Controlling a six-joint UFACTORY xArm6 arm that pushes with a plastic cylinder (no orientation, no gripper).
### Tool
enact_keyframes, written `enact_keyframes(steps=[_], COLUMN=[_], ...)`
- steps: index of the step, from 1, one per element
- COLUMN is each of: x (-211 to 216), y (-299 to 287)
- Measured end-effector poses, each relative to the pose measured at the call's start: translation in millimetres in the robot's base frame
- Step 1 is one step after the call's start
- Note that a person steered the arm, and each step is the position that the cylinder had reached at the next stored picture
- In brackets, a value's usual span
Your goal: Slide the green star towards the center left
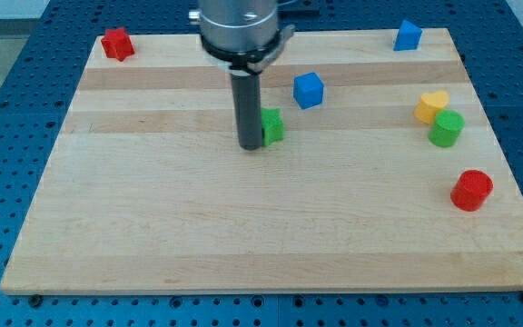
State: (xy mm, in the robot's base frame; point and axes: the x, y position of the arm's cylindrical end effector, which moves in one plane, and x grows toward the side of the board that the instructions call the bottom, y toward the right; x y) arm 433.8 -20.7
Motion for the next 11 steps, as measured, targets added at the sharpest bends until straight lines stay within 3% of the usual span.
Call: enact_keyframes(steps=[1, 3, 5, 7, 10, 11], x=[28.8, -19.5, -33.8, -13.2, 33.2, 5.6], y=[18.1, 67.6, 27.5, -24.2, -8.9, -33.3])
